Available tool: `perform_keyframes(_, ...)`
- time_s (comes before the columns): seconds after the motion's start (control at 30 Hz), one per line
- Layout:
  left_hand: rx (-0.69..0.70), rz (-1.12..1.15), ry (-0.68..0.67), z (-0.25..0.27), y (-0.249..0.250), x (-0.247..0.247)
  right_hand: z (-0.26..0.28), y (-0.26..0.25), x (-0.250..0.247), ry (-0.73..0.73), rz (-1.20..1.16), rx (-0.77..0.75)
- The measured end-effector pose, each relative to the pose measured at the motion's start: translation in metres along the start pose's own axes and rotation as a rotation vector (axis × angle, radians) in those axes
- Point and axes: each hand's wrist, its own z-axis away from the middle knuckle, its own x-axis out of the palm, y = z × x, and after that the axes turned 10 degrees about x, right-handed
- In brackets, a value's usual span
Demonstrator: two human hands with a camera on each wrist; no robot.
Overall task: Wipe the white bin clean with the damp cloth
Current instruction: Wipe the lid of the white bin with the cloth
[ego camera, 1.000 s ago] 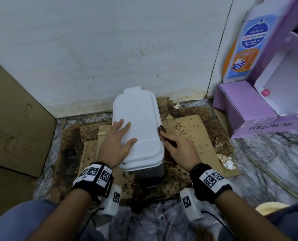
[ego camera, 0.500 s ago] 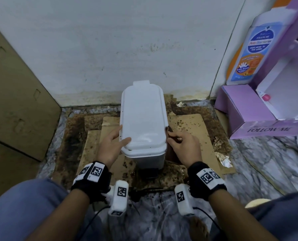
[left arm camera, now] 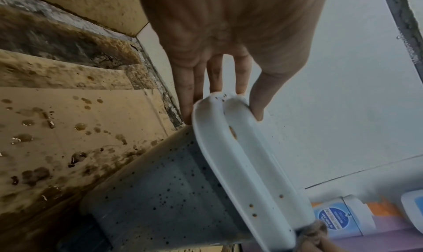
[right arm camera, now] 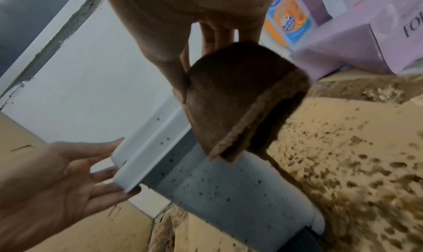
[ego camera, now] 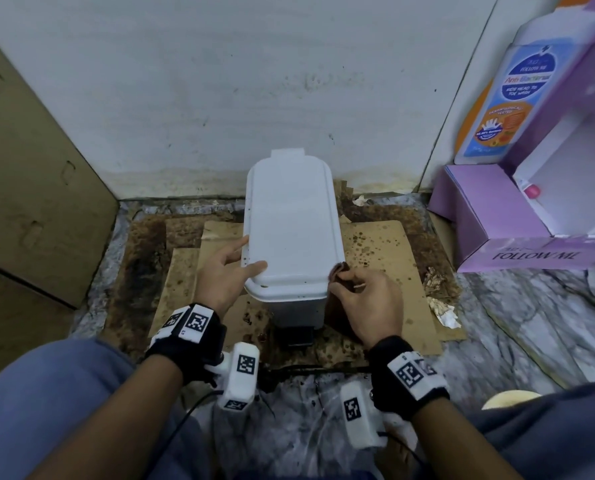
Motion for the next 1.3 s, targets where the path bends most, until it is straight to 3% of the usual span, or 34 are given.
perform_keyframes(0.2,-0.004,-0.012,-0.001,0.000,0.000,0.000,-0.037,-0.021,-0.009,-0.053,0.020,-0.001)
perform_keyframes(0.5,0.017,-0.057,0.025,0.000,-0.001,-0.002,-0.005,0.002,-0.006,-0.067,-0.028,-0.054)
perform_keyframes(0.73,-0.054,-0.051,0.023,0.002,0.000,0.000,0.010,0.005,-0.009,-0.049,0.242,-0.287)
perform_keyframes(1.1,-0.020,-0.072,0.031,-0.001,-0.003,0.002,0.022,-0.007,-0.001,-0.015,0.469,-0.620)
perform_keyframes(1.3,0.001,-0.097,0.030,0.000,-0.001,0.003,0.027,-0.012,0.010,-0.065,0.446,-0.617)
